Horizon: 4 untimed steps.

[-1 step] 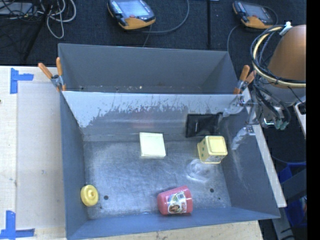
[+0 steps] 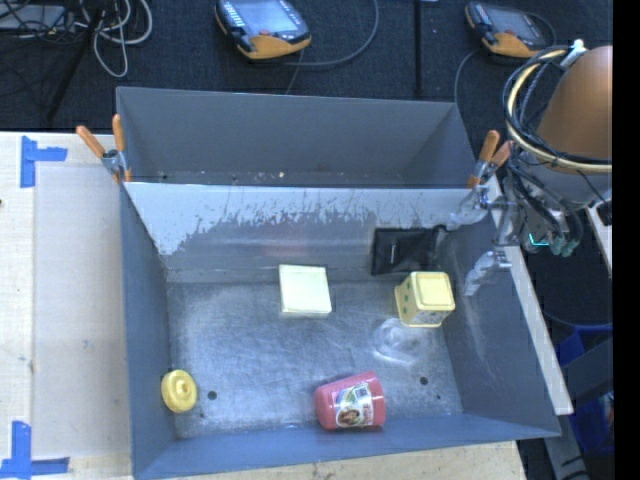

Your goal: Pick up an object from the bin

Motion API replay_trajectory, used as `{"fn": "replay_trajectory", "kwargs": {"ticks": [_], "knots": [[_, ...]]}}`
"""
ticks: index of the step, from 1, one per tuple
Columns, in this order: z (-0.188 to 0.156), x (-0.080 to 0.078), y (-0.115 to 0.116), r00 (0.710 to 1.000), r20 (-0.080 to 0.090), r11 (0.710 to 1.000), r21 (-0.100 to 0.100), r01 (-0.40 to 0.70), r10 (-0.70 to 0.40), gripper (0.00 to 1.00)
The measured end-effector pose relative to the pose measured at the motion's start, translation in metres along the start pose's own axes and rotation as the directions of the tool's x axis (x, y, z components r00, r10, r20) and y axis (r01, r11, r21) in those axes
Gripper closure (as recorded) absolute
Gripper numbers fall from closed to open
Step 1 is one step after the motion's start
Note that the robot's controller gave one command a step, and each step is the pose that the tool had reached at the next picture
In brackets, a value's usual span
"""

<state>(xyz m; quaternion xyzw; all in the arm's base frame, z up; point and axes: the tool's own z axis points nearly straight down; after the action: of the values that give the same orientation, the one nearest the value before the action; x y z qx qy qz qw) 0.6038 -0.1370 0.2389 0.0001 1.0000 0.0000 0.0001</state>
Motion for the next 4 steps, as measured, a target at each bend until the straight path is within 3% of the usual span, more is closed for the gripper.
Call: {"fn": "replay_trajectory", "kwargs": {"ticks": [2,3,4], "knots": [[0.127,0.009,0.016,0.999,0.003,0.999,0.0,0.038,-0.038,0.0],[0.149,0.002,0.012,1.0,0.004,1.0,-0.002,0.002,-0.002,1.0],[0.149,0.002,0.012,1.0,0.004,1.0,-0.002,0.002,-0.002,1.0]]}}
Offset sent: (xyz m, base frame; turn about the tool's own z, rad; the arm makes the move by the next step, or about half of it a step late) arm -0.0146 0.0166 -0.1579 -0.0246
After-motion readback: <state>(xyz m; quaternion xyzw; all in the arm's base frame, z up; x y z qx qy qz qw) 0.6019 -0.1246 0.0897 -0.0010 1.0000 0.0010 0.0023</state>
